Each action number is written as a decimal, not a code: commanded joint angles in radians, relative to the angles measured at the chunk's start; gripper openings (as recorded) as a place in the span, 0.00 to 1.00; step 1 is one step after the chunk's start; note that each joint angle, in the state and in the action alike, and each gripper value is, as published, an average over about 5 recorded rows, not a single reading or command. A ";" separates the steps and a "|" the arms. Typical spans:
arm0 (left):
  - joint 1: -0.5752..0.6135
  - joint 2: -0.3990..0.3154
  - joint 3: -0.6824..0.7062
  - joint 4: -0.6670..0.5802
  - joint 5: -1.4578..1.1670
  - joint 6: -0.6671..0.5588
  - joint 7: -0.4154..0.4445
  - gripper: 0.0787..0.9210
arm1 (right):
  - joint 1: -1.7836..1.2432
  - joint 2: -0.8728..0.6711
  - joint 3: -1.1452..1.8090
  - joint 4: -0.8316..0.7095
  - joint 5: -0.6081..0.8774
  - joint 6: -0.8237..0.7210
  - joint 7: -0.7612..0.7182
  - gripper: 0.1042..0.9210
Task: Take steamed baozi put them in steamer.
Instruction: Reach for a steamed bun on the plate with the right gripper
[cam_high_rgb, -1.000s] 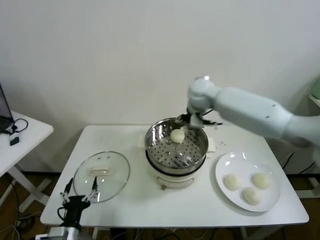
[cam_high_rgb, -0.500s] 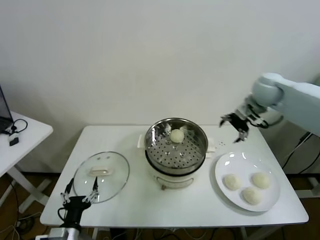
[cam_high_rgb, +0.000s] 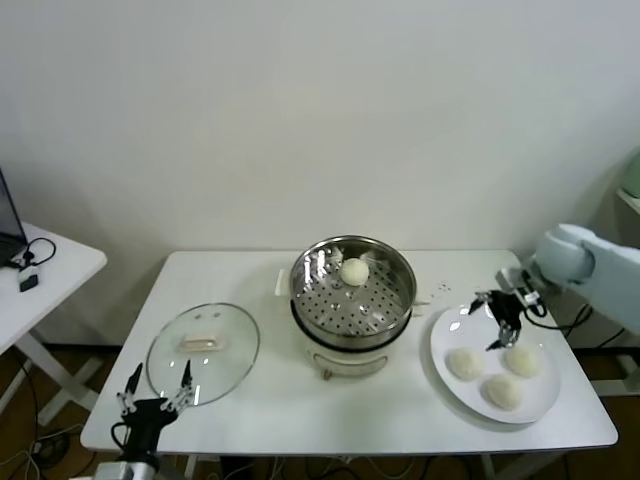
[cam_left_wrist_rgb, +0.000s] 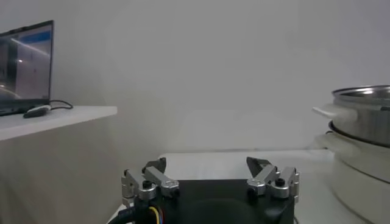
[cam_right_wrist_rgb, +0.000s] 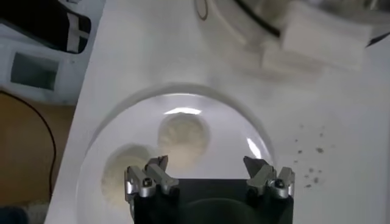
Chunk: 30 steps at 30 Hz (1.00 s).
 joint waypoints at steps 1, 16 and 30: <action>0.002 0.001 -0.001 0.002 -0.002 0.000 -0.002 0.88 | -0.167 0.016 0.094 -0.040 -0.025 -0.037 0.012 0.88; -0.008 0.001 -0.003 0.024 -0.002 -0.001 -0.002 0.88 | -0.176 0.095 0.105 -0.112 -0.026 -0.029 0.021 0.88; -0.024 0.001 -0.001 0.032 -0.001 0.004 -0.002 0.88 | -0.180 0.105 0.115 -0.134 -0.037 -0.029 0.011 0.86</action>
